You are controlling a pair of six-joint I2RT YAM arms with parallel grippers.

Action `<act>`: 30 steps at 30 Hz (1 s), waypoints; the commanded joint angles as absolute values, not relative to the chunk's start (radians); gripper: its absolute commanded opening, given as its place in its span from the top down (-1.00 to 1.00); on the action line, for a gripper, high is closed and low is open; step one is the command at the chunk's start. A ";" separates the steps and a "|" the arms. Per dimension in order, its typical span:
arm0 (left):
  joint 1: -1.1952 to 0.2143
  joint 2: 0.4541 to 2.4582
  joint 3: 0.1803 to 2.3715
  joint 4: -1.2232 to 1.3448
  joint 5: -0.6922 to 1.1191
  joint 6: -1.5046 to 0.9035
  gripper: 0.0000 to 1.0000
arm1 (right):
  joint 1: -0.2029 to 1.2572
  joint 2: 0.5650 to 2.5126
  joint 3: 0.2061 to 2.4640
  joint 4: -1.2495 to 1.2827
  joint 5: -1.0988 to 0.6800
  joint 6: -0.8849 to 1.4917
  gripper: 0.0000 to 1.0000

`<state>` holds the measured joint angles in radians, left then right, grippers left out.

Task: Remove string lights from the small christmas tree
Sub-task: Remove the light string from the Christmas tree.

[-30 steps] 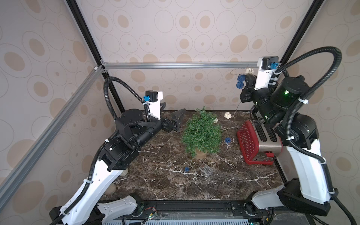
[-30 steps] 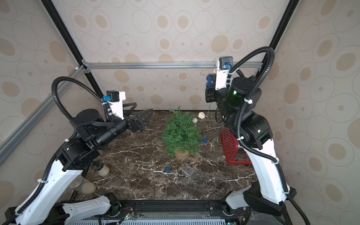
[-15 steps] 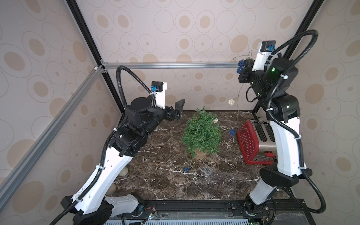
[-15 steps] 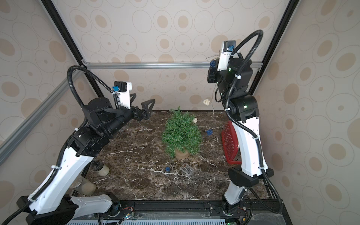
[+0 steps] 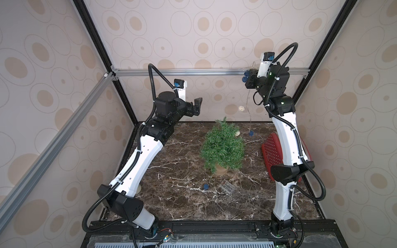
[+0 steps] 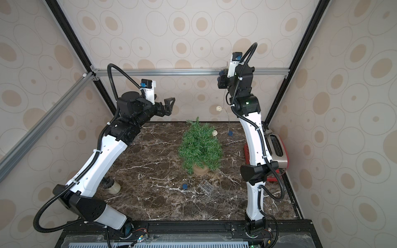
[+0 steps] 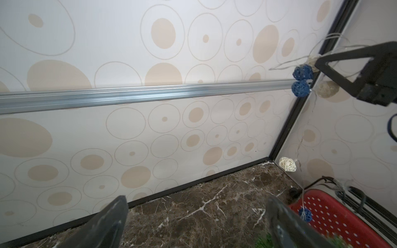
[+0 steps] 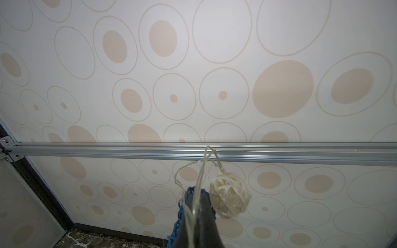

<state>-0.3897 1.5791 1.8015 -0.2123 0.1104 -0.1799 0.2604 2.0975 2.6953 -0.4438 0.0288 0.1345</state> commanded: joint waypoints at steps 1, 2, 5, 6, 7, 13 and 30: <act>-0.363 1.656 1.899 -0.130 0.226 -0.194 -0.99 | 0.231 2.151 2.726 -0.344 -0.115 0.220 1.00; -0.363 1.686 1.932 -0.133 0.243 -0.188 -0.99 | 0.227 2.167 2.727 -0.327 -0.144 0.239 1.00; -0.359 1.795 2.050 -0.161 0.297 -0.183 -0.99 | 0.223 2.219 2.741 -0.279 -0.210 0.281 1.00; -0.359 1.830 2.084 -0.166 0.320 -0.182 -0.99 | 0.222 2.237 2.753 -0.268 -0.228 0.296 1.00; -0.356 1.865 2.111 -0.164 0.345 -0.182 -0.99 | 0.221 2.254 2.763 -0.258 -0.251 0.310 1.00; -0.355 2.052 2.280 -0.179 0.503 -0.204 -0.99 | 0.219 2.305 2.770 -0.188 -0.324 0.388 1.00; -0.370 2.326 2.497 0.000 0.673 -0.437 -0.99 | 0.233 2.373 2.787 0.053 -0.419 0.637 1.00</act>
<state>-0.3622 2.3241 2.4416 -0.0978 0.6186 -0.3733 0.2276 2.3405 2.7621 -0.0368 -0.3931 0.5652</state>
